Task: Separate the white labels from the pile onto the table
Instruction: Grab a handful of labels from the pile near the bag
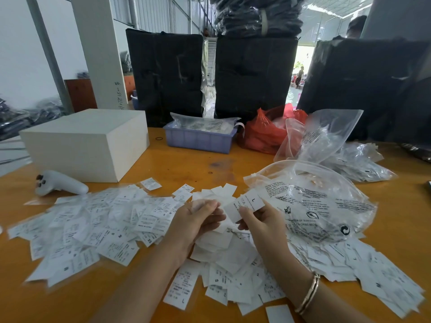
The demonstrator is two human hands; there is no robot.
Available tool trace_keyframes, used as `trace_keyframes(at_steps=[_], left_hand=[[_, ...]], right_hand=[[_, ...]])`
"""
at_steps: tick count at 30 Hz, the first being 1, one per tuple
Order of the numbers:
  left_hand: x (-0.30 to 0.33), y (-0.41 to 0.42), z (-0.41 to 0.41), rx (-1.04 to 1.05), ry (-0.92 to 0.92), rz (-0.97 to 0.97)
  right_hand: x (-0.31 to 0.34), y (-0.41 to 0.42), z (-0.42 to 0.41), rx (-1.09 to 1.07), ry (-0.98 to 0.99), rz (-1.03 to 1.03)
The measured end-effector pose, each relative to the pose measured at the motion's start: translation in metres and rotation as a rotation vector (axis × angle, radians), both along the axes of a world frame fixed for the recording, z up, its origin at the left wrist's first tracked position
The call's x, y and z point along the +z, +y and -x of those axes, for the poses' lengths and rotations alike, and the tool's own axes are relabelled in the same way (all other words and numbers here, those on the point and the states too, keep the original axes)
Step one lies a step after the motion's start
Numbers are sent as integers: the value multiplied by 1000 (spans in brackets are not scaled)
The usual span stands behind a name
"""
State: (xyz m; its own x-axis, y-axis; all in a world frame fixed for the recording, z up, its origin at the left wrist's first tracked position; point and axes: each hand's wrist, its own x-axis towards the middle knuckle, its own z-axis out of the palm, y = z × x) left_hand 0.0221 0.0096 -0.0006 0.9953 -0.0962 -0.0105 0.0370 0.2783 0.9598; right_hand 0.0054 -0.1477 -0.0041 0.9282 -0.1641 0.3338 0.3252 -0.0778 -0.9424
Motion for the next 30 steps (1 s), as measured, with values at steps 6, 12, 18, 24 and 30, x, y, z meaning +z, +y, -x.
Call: trace_keyframes(at_steps=[6, 12, 18, 24, 30], left_hand=[[-1, -3, 0, -82, -10, -107], [-2, -3, 0, -149, -32, -98], [-1, -2, 0, -154, -31, -46], [-4, -2, -5, -2, 31, -36], [-5, -2, -5, 8, -21, -118]], right_hand=[[3, -1, 0, 12, 39, -135], [3, 3, -1, 28, 201, -228], [2, 7, -2, 75, 238, -89], [1, 2, -1, 48, 90, -188], [-2, 5, -1, 34, 29, 8]])
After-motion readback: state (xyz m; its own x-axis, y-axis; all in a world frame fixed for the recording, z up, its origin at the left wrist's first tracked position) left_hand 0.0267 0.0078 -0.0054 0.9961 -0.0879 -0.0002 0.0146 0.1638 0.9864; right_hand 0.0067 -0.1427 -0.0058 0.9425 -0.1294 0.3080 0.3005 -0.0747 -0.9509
